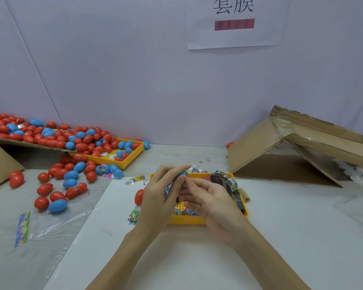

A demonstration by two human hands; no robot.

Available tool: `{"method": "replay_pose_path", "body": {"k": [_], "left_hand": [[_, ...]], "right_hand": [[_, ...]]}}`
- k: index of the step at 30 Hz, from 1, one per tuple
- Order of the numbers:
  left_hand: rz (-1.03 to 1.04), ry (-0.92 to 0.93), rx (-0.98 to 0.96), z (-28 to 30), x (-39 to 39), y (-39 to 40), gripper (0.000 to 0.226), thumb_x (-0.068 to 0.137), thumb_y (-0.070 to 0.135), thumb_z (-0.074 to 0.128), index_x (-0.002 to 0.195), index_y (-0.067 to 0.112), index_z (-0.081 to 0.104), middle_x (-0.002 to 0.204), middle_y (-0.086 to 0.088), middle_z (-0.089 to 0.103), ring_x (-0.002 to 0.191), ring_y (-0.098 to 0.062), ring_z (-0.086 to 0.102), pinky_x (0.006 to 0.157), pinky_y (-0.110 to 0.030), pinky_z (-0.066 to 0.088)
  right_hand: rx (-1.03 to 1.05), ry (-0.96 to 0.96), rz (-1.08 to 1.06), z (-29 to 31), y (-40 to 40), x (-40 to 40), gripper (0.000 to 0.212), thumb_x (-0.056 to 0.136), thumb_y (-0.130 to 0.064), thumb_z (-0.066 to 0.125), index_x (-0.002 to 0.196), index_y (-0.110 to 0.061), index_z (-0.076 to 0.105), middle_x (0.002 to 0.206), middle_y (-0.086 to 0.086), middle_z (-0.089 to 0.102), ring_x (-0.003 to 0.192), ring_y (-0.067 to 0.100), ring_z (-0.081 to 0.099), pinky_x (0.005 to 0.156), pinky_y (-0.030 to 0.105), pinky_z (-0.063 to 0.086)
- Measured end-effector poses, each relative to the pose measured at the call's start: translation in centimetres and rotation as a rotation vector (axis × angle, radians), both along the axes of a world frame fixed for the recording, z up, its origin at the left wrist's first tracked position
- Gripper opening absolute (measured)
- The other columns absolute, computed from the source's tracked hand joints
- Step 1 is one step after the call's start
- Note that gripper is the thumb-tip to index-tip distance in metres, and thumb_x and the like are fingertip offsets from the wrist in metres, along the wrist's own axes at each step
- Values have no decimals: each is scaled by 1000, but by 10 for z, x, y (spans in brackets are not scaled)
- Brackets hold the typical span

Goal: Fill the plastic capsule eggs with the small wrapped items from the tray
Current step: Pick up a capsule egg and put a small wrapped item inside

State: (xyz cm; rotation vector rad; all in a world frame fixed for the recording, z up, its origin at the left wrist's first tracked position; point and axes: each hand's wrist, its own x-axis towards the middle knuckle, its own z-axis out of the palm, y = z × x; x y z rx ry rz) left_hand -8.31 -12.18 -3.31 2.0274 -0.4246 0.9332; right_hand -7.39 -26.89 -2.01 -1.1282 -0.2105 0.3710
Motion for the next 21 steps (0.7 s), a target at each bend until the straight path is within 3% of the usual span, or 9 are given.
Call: {"method": "replay_pose_path", "body": {"k": [3, 5, 7, 9, 12, 15, 18, 21], "left_hand": [[4, -36, -24, 0, 1, 1, 29, 100, 7, 54, 122, 13, 71, 103, -1, 67, 95, -12, 64, 78, -25, 54], [5, 0, -58, 1, -1, 3, 32, 103, 15, 52, 131, 21, 65, 107, 3, 69, 98, -14, 66, 80, -28, 55], [2, 78, -130, 3, -3, 5, 39, 108, 33, 43, 147, 31, 52, 117, 9, 68, 106, -15, 66, 84, -23, 53], [7, 126, -260, 7, -4, 8, 47, 107, 47, 32, 152, 36, 42, 123, 11, 66, 112, -11, 64, 87, -15, 50], [49, 134, -317, 10, -2, 14, 43, 108, 44, 28, 139, 32, 55, 118, 7, 66, 110, -6, 62, 85, -7, 47], [67, 196, -252, 9, -2, 15, 41, 107, 37, 30, 115, 28, 69, 115, 3, 66, 106, -3, 62, 83, -7, 46], [76, 232, -198, 9, -1, 15, 42, 103, 37, 34, 104, 23, 73, 108, 7, 64, 104, -2, 60, 82, -9, 46], [162, 289, -117, 5, 6, 20, 30, 104, 31, 45, 101, 22, 73, 102, 10, 64, 103, -9, 60, 80, -10, 45]], "right_hand": [[-9, 29, 32, 2, 1, -1, 46, 87, -31, 72, 116, 4, 67, 93, 16, 74, 81, 19, 71, 71, 23, 58], [-53, 22, 27, 4, 0, 0, 44, 89, -32, 71, 115, 3, 67, 93, 15, 75, 81, 18, 71, 70, 23, 58], [-18, 54, 0, 13, -6, 8, 38, 95, -29, 68, 115, 3, 67, 92, 13, 76, 81, 16, 73, 70, 22, 58], [185, 147, -35, 31, -22, 27, 37, 97, -25, 65, 119, 5, 64, 88, 12, 75, 76, 16, 73, 67, 23, 59], [526, 169, -176, 74, -60, 65, 31, 97, -21, 62, 119, 1, 64, 84, 10, 72, 69, 17, 70, 64, 24, 58], [678, 120, -363, 102, -90, 95, 35, 106, -32, 50, 121, -2, 58, 87, 12, 70, 72, 19, 66, 65, 26, 54], [493, 130, -381, 87, -92, 99, 43, 109, -38, 41, 129, -2, 52, 94, 13, 66, 78, 19, 61, 65, 28, 52], [196, 69, -253, 49, -74, 80, 30, 107, -24, 46, 115, -2, 65, 88, 8, 67, 72, 15, 63, 62, 24, 55]]}}
